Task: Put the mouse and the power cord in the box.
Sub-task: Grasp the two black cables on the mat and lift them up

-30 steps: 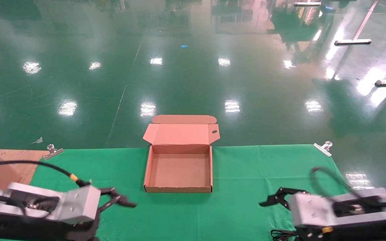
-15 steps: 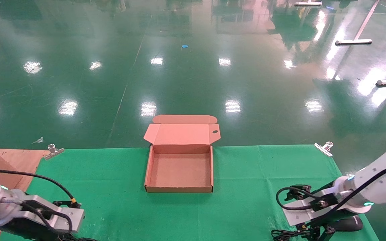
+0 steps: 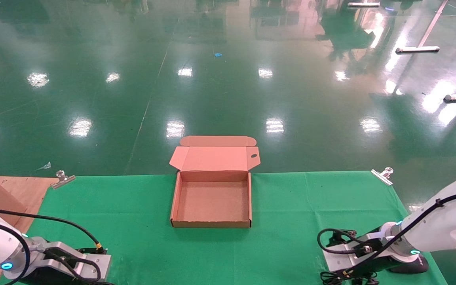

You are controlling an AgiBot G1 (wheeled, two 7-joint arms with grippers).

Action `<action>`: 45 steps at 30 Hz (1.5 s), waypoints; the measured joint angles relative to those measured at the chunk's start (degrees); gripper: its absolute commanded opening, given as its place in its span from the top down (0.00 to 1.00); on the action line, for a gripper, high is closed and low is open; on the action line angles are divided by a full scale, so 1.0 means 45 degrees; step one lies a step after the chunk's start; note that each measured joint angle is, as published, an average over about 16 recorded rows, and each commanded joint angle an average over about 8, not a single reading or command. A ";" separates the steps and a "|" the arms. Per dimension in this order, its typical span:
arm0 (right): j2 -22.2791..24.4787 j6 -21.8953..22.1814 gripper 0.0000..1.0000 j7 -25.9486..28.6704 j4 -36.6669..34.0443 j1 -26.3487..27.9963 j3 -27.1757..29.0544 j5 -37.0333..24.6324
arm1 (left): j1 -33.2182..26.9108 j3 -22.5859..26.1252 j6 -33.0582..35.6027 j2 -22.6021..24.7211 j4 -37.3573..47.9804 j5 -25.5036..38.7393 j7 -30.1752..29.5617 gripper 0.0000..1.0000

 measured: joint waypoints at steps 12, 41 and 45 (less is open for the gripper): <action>-0.0478 0.0415 0.99 -0.1620 -0.2142 0.0306 0.0153 0.0293 | -0.0148 -0.0201 -0.0347 0.0484 0.1757 -0.0316 0.0964 1.00; -0.0679 0.0335 1.00 -0.2599 -0.3575 0.0575 0.0280 0.0480 | -0.0208 -0.0284 -0.0737 0.0741 0.2964 -0.0427 0.1635 1.00; -0.0697 0.0273 1.00 -0.2640 -0.3627 0.0590 0.0280 0.0481 | -0.0206 -0.0290 -0.0697 0.0734 0.3005 -0.0436 0.1673 1.00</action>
